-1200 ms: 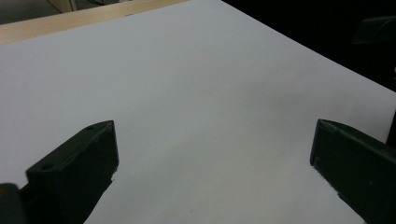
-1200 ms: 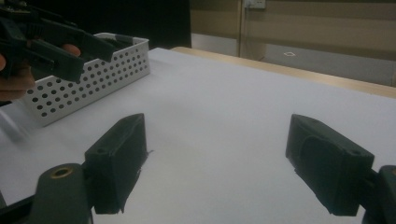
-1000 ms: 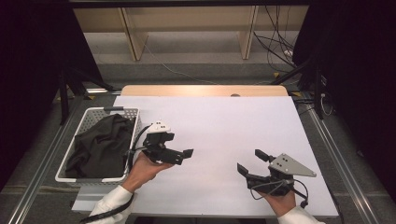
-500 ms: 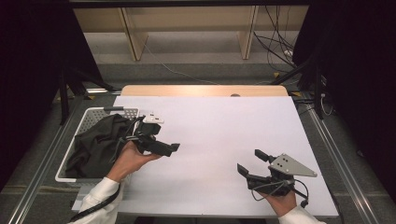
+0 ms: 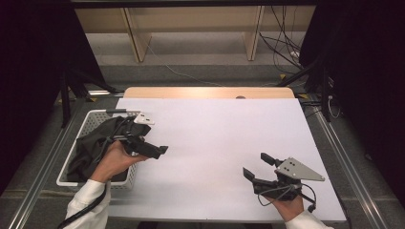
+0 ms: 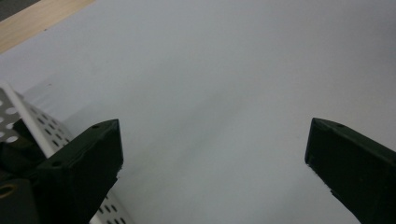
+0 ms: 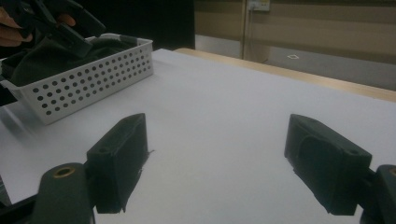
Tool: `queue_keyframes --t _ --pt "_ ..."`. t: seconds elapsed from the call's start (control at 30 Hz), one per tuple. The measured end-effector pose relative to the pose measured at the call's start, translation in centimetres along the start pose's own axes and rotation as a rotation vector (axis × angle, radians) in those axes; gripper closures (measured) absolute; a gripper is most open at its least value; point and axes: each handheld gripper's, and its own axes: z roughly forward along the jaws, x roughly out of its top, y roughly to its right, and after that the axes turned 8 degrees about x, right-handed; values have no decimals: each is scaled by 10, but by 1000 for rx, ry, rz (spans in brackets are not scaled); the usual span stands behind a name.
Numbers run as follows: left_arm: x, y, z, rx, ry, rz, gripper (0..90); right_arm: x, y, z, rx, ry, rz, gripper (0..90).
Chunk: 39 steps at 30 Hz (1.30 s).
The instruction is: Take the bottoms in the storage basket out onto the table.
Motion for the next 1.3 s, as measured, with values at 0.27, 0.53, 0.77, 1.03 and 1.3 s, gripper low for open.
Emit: queue_keyframes --t 0.27,0.53,0.77,1.03,1.3 --pt "-10 -31 -18 74 -12 -61 36 0 -1 0 2 0 -7 224" --pt "-22 -62 -37 150 -12 -129 39 0 -1 0 5 3 -10 227" --pt "-34 -86 -51 231 -43 -188 39 0 -1 1 5 -4 -14 229" --pt "-51 -108 -50 265 -110 -248 40 -1 -1 1 6 -11 -15 232" --pt "-64 -117 -30 245 -247 -273 39 -1 -2 2 8 -16 -21 232"
